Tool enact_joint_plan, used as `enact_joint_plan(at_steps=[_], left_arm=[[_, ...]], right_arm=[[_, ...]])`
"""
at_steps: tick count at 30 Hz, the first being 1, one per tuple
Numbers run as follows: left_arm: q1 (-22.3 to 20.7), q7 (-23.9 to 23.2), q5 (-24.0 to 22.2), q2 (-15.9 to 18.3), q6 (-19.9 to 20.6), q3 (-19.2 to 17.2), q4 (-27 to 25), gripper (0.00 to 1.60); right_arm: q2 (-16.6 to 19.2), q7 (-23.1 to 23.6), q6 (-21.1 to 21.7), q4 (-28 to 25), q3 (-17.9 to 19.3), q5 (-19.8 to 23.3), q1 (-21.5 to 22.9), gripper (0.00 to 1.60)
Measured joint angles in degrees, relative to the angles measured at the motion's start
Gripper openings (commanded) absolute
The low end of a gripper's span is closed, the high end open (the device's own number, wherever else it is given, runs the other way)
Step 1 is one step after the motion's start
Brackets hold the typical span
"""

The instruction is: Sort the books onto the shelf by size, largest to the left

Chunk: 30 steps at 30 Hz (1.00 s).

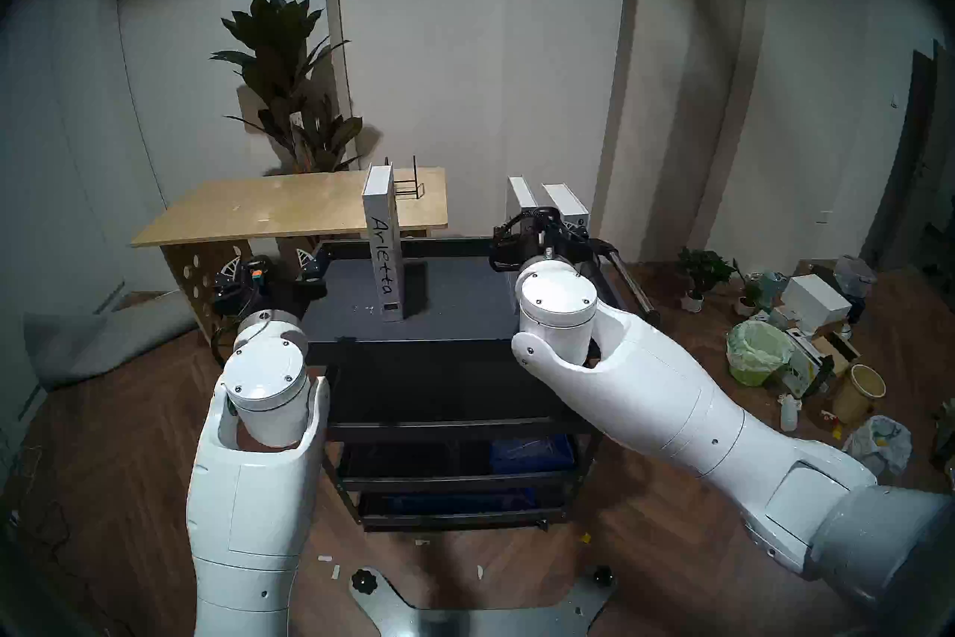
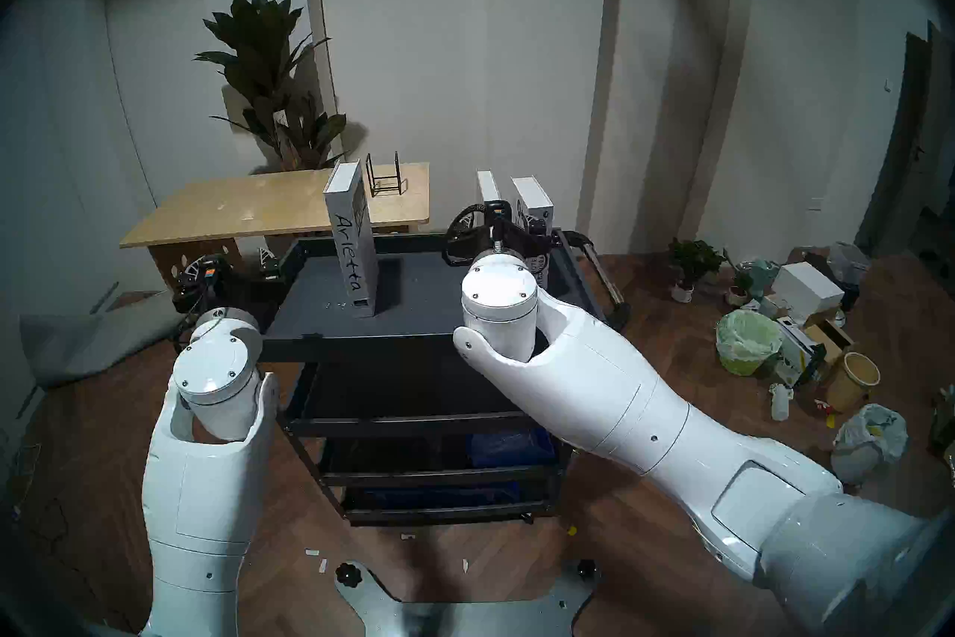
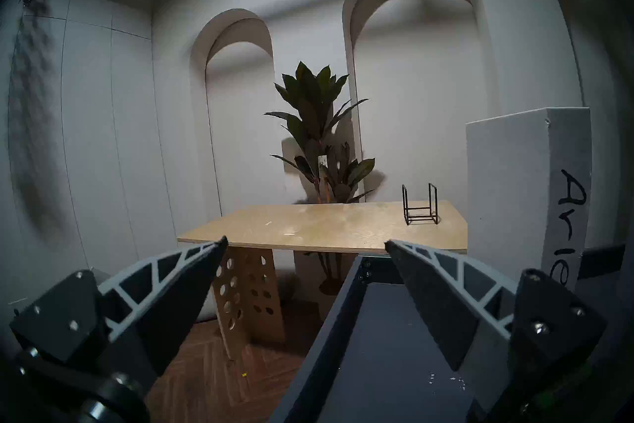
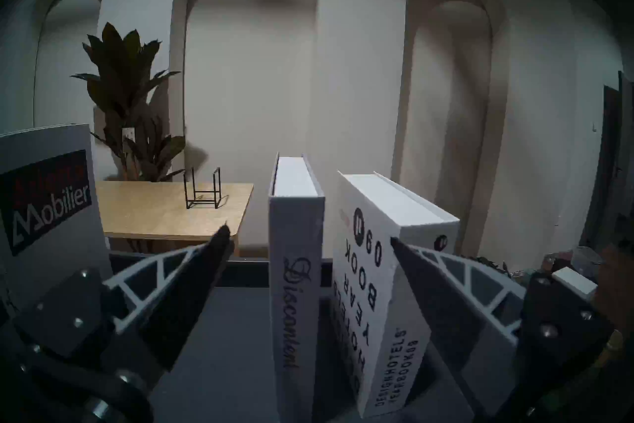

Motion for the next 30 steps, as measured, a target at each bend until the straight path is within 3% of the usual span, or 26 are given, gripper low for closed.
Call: enact_joint_plan(at_steps=[17,30], left_arm=[[0.01,0.29,-0.12,0.20,-0.08,-0.72,0.10,1.60],[-0.21,0.14,-0.37,0.40,-0.09,-1.38,0.68,1.60]], right_arm=[[-3.35,3.77,-8.44,9.78,-3.38,-3.34,2.54,1.60],[-5.81,5.22,-12.03,16.03,-3.92,-4.50,4.14,1.60]])
